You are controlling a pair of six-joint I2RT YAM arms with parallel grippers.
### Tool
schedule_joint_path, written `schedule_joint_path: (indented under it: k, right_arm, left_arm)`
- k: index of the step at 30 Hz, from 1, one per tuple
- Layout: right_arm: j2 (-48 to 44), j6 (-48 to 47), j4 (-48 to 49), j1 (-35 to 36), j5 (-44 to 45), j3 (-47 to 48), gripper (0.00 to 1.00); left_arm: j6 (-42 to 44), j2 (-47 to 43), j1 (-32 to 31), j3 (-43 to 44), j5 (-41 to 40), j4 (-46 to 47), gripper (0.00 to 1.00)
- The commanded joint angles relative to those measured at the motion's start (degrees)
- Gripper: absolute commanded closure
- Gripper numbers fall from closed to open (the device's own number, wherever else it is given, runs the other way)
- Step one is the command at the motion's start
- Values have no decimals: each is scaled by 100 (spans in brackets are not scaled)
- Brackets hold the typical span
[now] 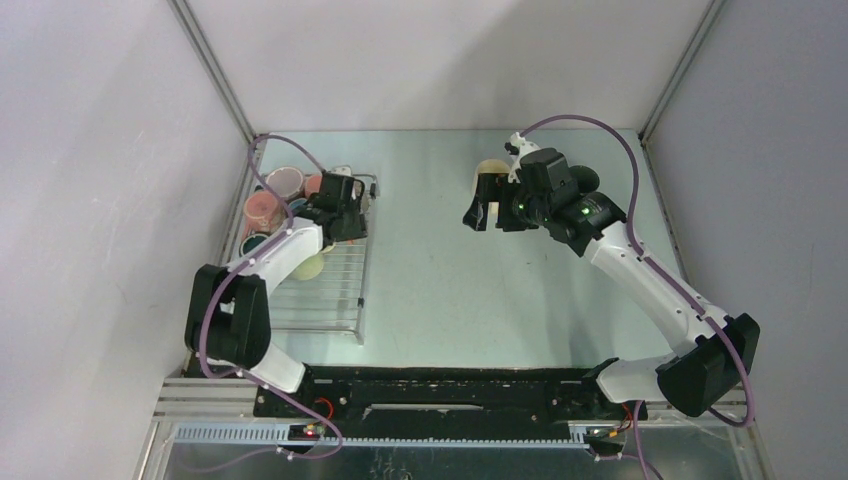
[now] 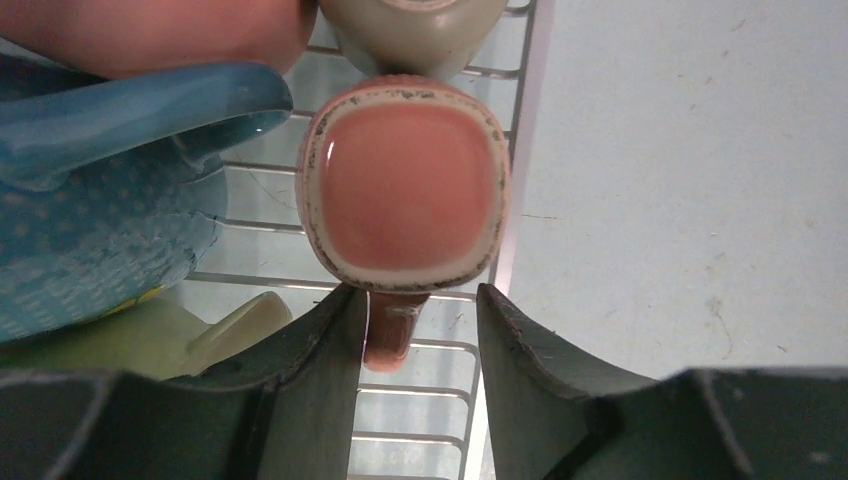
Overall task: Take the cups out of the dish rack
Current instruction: Unload the cup from the dish rack.
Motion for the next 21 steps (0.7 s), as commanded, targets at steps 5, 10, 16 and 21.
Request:
schedule_joint_path:
  k: [5, 10, 16, 21]
  right_arm:
    - [-147, 100, 174, 41, 17, -53, 2]
    - [-132, 106, 178, 34, 44, -64, 2]
    - [-139, 108, 172, 42, 51, -78, 3]
    - [-140, 97, 157, 53, 62, -78, 3]
  left_arm:
    - [-171, 323, -15, -1, -401, -59, 52]
    - [-160, 441, -15, 82, -506, -73, 58]
    - [-135, 438, -20, 113, -581, -87, 73]
    - [-90, 250, -51, 102, -595, -133, 92]
